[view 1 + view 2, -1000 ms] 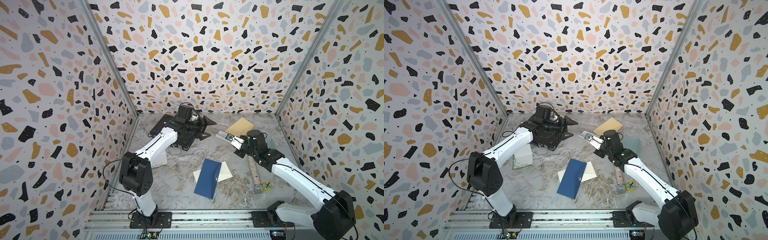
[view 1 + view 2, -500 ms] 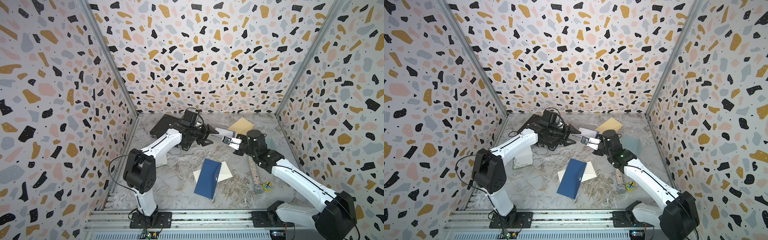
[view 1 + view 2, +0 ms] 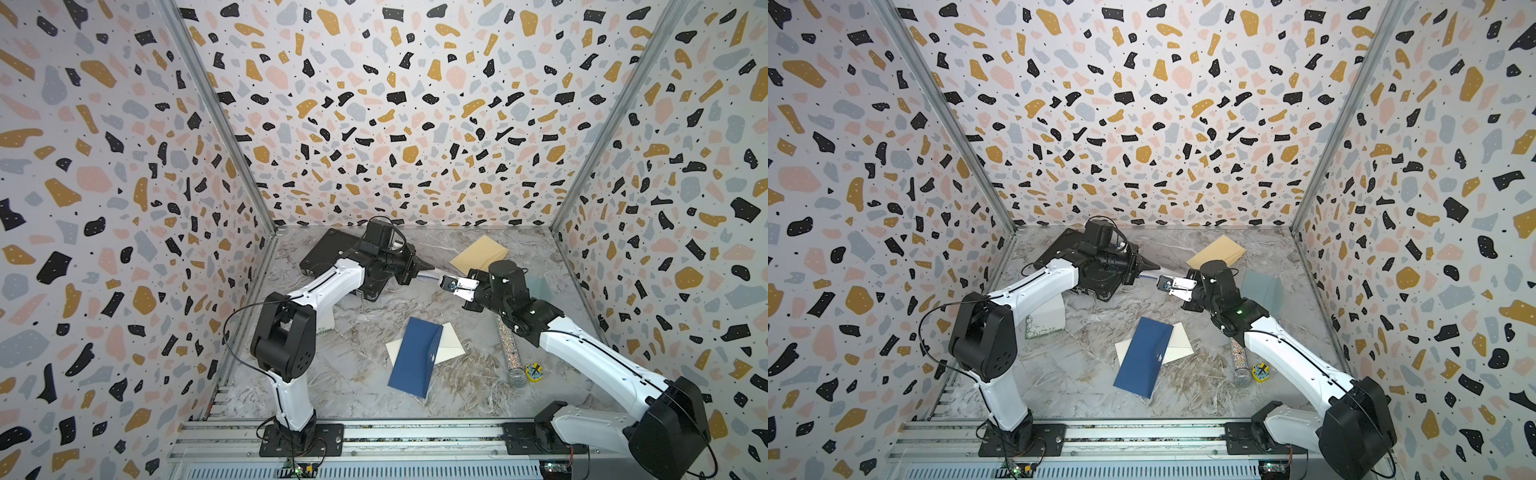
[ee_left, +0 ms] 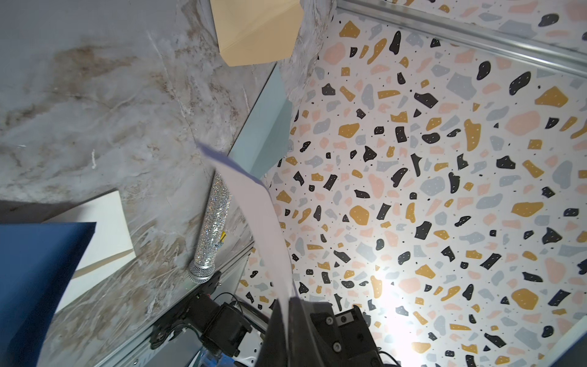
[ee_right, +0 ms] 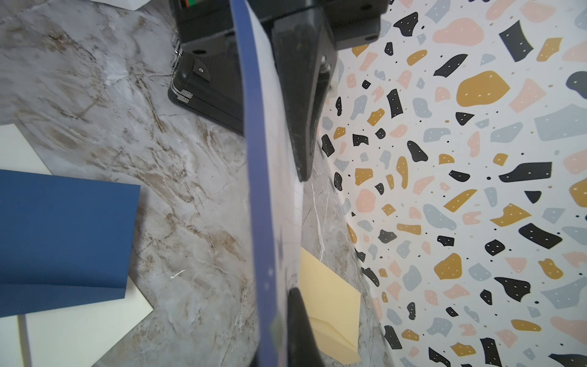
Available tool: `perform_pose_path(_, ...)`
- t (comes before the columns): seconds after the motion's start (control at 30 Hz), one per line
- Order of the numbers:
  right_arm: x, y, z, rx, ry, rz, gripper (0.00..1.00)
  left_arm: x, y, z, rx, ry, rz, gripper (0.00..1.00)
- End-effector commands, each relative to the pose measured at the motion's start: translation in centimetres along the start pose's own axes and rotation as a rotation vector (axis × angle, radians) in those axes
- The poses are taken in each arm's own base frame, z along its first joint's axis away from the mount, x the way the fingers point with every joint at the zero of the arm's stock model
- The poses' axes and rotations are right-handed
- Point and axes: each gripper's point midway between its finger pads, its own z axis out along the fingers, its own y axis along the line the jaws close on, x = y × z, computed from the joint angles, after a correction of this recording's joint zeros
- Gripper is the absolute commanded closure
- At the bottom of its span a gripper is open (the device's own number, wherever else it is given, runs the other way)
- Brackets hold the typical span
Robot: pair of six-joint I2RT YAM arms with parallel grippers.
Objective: Take the letter paper out of the envelope
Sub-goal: Unfold the letter paper, then place the letter paper at the center of the board.
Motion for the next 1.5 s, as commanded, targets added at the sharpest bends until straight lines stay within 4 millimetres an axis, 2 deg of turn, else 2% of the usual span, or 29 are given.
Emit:
perform_pose_path(0.0,-0.8,-0.7,-0.1,0.033,-0.029,0.010,0.98,0.5,-1.4,-1.2,0.052,0.000,0.038,1.00)
perform_pose_path(0.07,-1.0,-0.8,-0.2,0.044,-0.040,0.030,0.81,0.1,-1.6,-1.6,0.068,-0.012,0.042,1.00)
perform_pose_path(0.17,-1.6,-0.5,-0.7,0.026,-0.065,0.102,0.69,-0.4,-2.9,-2.4,0.108,-0.036,0.085,1.00)
perform_pose_path(0.27,-2.6,0.1,-1.6,-0.025,-0.113,0.241,0.67,-0.3,-4.4,-2.9,0.152,-0.045,0.146,1.00)
perform_pose_path(0.33,-3.2,1.6,-2.3,-0.113,-0.144,0.360,0.66,-0.2,-4.7,-3.2,0.165,-0.054,0.186,1.00)
perform_pose_path(0.4,-3.6,2.3,-2.9,-0.153,-0.158,0.489,0.65,-0.2,-5.1,-3.7,0.200,-0.067,0.224,1.00)
perform_pose_path(0.43,-3.2,2.1,-2.9,-0.140,-0.141,0.563,0.64,-0.3,-5.4,-4.1,0.216,-0.076,0.242,1.00)
perform_pose_path(0.5,-1.1,0.7,-3.1,-0.028,-0.041,0.736,0.63,-0.8,-5.8,-5.3,0.242,-0.096,0.286,1.00)
perform_pose_path(0.57,0.2,-0.1,-3.6,0.052,-0.001,0.837,0.55,-1.2,-6.2,-6.5,0.246,-0.125,0.335,1.00)
perform_pose_path(0.67,-0.4,-0.1,-4.0,0.035,-0.026,0.919,0.48,-1.4,-6.6,-7.7,0.241,-0.149,0.398,1.00)
perform_pose_path(0.77,-1.3,-0.6,-4.1,0.005,-0.021,0.994,0.45,-1.5,-5.9,-8.2,0.207,-0.171,0.442,1.00)
perform_pose_path(0.9,-3.4,-1.1,-4.5,-0.065,-0.062,1.102,0.40,-1.6,-3.7,-9.5,0.100,-0.216,0.504,1.00)
perform_pose_path(1.03,-5.1,-1.0,-4.3,-0.184,-0.081,1.246,0.37,-1.1,-0.2,-10.6,-0.054,-0.248,0.532,1.00)
perform_pose_path(1.17,-8.0,-0.3,-3.6,-0.388,-0.119,1.384,0.37,-0.1,3.9,-11.3,-0.153,-0.271,0.509,1.00)
perform_pose_path(1.27,-9.2,-0.3,-3.3,-0.464,-0.138,1.454,0.38,0.6,8.0,-12.6,-0.289,-0.307,0.471,1.00)
perform_pose_path(1.47,-9.8,0.3,-3.2,-0.533,-0.169,1.516,0.41,2.3,17.0,-15.3,-0.598,-0.321,0.372,1.00)
